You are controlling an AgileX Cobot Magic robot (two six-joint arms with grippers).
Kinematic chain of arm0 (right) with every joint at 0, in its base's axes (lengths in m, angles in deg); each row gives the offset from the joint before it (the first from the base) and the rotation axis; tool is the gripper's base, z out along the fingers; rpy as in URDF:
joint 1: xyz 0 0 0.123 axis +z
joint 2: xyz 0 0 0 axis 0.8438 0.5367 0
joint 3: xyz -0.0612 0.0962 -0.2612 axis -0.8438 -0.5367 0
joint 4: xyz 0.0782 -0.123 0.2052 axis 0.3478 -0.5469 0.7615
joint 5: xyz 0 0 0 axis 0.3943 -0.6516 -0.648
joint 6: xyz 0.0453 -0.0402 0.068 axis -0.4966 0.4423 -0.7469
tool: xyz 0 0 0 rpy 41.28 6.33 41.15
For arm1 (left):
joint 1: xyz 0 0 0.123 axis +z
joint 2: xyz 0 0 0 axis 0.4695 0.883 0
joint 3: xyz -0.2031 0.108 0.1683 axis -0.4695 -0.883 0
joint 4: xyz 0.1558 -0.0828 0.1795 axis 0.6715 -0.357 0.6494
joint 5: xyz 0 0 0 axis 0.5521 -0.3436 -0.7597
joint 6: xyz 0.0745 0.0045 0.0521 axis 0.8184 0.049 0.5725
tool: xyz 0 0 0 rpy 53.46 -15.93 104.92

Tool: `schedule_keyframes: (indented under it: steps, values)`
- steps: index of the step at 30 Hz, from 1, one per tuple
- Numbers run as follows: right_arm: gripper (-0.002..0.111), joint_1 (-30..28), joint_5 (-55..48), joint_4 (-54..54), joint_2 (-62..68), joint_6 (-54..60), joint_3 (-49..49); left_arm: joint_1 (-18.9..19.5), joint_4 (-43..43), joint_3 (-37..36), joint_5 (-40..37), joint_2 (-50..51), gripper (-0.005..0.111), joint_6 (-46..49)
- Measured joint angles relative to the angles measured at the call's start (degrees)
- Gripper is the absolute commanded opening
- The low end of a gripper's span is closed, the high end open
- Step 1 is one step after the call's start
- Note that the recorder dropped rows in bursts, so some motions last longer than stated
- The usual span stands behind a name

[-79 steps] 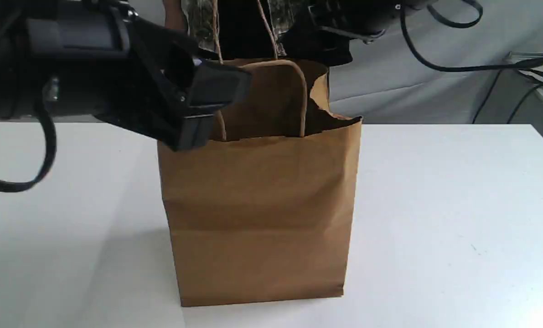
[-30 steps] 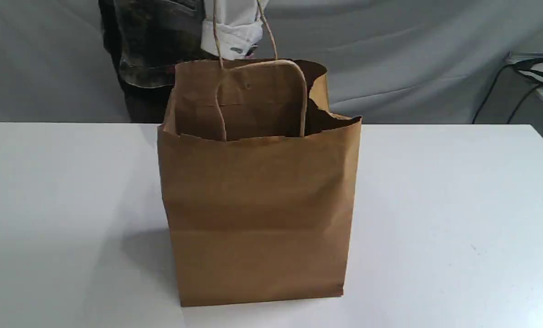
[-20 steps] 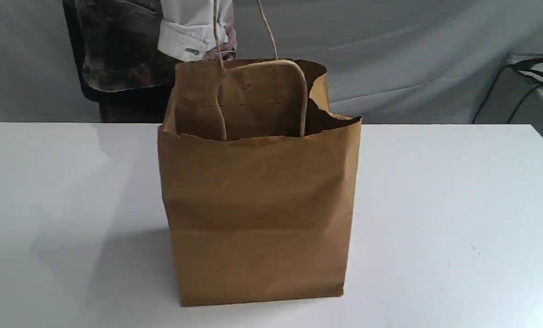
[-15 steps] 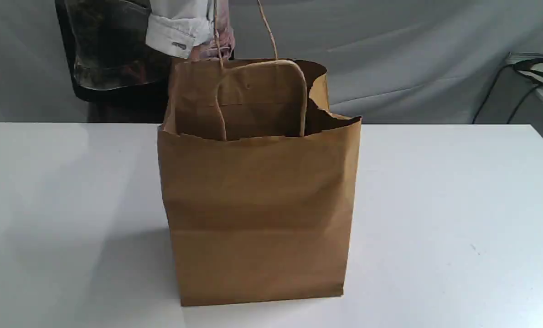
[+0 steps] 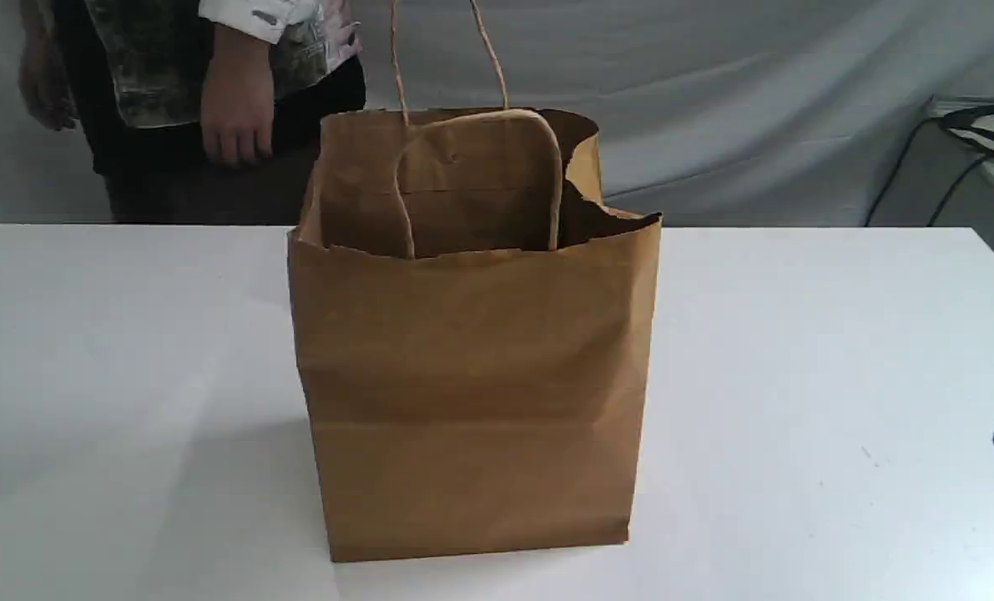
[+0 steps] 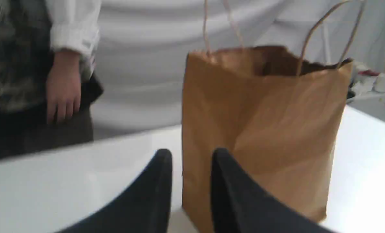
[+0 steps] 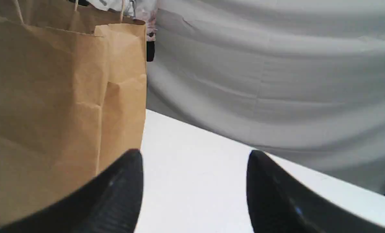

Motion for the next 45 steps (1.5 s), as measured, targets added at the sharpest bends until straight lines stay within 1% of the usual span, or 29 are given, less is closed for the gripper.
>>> schedule_keyframes:
  steps: [2, 4, 5, 8, 12, 17, 21, 24, 38, 42, 45]
  values:
    - [0.047, 0.0, 2.0, 0.0, 0.0, 1.0, 0.0, 0.0, 4.3, -3.9, 9.9, 0.0, 0.000, 0.0]
    - [0.047, 0.0, 3.9, 1.6, 0.0, 1.0, 0.0, 0.0, 6.5, -6.5, 15.9, 0.0, 0.000, 0.0]
    - [0.046, 0.0, 4.9, 3.5, 0.0, 0.8, 0.0, 0.0, 7.2, -7.7, 17.1, -0.1, 0.000, 0.0]
    - [0.040, 0.0, 6.3, 11.4, 0.0, 1.0, 0.0, 0.0, 7.9, -10.9, 18.3, -0.1, 0.000, -0.7]
    - [0.022, 0.0, 6.4, 18.7, 0.0, 4.1, 0.0, 0.0, 8.2, -13.7, 17.9, -0.1, 0.000, -0.9]
    - [0.001, 0.0, 2.6, 20.9, 0.0, 9.0, 0.0, 0.0, 8.2, -16.2, 17.7, -0.1, 0.000, -1.5]
    - [0.000, 0.0, -1.7, 21.7, 0.0, 9.2, 0.0, 0.0, 4.7, -16.3, 17.8, -0.1, 0.000, -6.0]
    - [0.000, 0.0, -3.9, 23.3, 0.0, 6.7, 0.0, 0.0, 1.7, -16.3, 17.7, -0.1, 0.000, -7.7]
    - [0.000, 0.0, -4.1, 24.4, 0.0, 5.3, 0.0, 0.0, 1.4, -16.3, 17.7, -0.1, 0.000, -8.3]
    - [0.000, -0.1, -5.1, 23.2, -0.4, 9.8, 0.0, 0.0, 1.4, -16.3, 17.7, -0.1, 0.000, -8.3]
    - [0.000, -3.1, -7.5, 22.7, -1.6, 12.5, -0.7, 0.0, 1.4, -16.3, 17.7, -0.1, 0.000, -8.3]
